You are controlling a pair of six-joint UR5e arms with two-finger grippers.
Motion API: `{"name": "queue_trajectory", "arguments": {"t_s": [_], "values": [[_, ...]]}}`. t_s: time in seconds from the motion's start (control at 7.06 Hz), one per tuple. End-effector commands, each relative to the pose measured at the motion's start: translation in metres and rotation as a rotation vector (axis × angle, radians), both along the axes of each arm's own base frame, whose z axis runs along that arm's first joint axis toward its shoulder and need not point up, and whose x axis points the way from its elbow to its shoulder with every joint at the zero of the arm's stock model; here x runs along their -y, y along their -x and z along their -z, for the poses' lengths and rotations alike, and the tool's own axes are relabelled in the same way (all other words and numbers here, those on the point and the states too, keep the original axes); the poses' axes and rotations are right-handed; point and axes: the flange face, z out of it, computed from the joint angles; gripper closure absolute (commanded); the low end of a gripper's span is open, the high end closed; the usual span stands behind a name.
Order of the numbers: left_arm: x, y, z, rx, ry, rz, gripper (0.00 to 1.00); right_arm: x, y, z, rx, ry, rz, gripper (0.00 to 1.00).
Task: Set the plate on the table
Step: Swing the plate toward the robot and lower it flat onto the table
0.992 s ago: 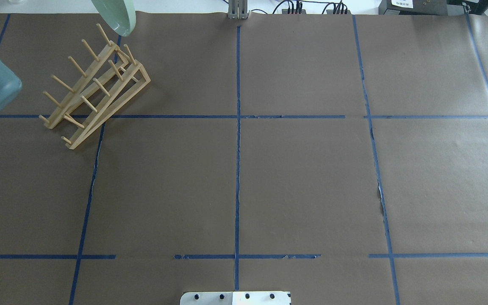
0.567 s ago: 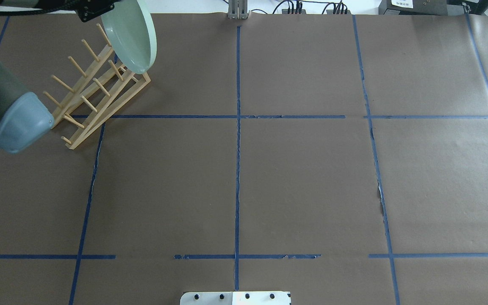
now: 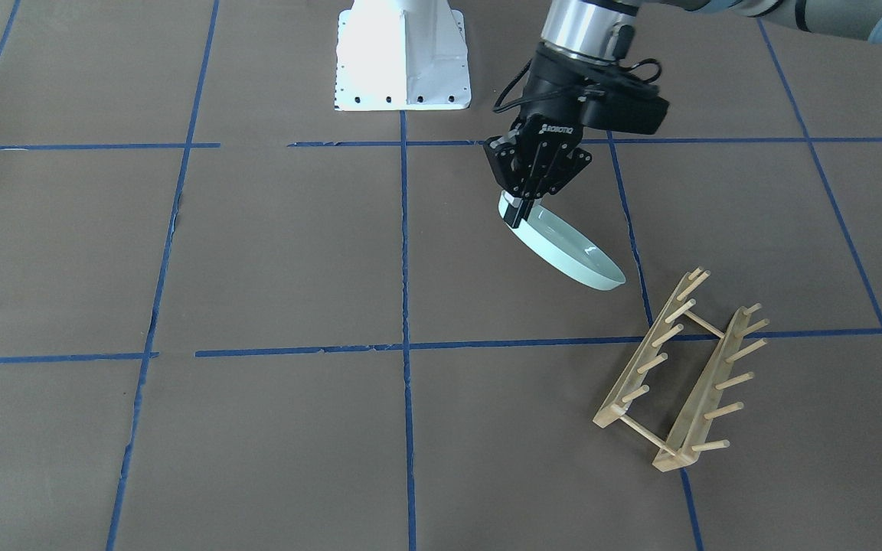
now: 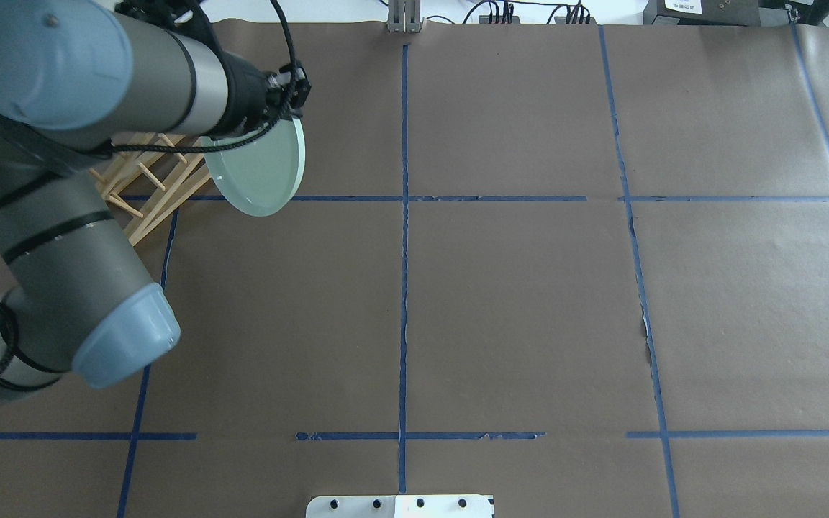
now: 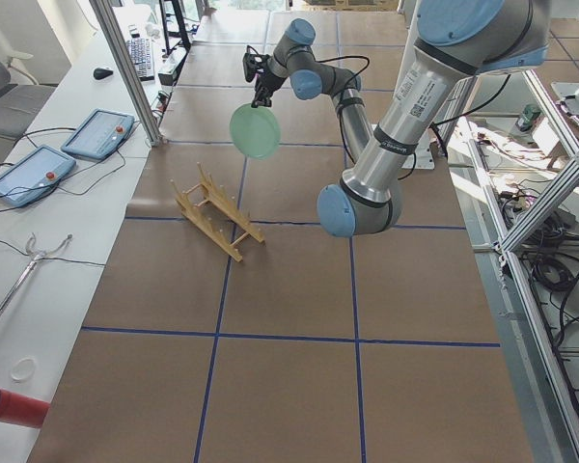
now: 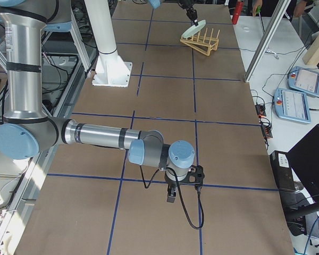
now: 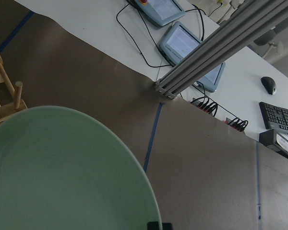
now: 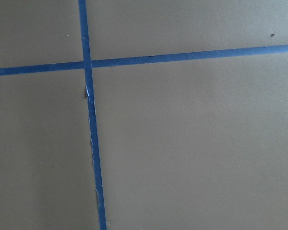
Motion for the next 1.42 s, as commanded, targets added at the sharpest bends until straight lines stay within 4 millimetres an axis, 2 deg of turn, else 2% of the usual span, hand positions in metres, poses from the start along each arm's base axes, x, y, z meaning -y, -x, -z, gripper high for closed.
{"name": "queue_trajectory", "arguments": {"t_s": [0.0, 0.14, 0.28, 0.57, 0.71, 0.85, 1.28], "values": [[-0.051, -0.076, -0.029, 0.238, -0.079, -0.146, 1.00, 0.000, 0.000, 0.000, 0.000, 0.000, 0.000, 0.00], [-0.064, -0.111, -0.052, 0.319, -0.099, -0.217, 1.00, 0.000, 0.000, 0.000, 0.000, 0.000, 0.000, 0.00], [-0.069, -0.130, -0.067, 0.412, -0.163, -0.281, 1.00, 0.000, 0.000, 0.000, 0.000, 0.000, 0.000, 0.00], [-0.067, -0.135, -0.081, 0.474, -0.205, -0.336, 1.00, 0.000, 0.000, 0.000, 0.000, 0.000, 0.000, 0.00], [-0.070, -0.139, -0.080, 0.474, -0.204, -0.342, 0.73, 0.000, 0.000, 0.000, 0.000, 0.000, 0.000, 0.00], [-0.068, -0.140, -0.080, 0.472, -0.198, -0.336, 0.01, 0.000, 0.000, 0.000, 0.000, 0.000, 0.000, 0.00], [-0.070, -0.138, -0.074, 0.454, -0.208, -0.338, 0.00, 0.000, 0.000, 0.000, 0.000, 0.000, 0.000, 0.00]]}}
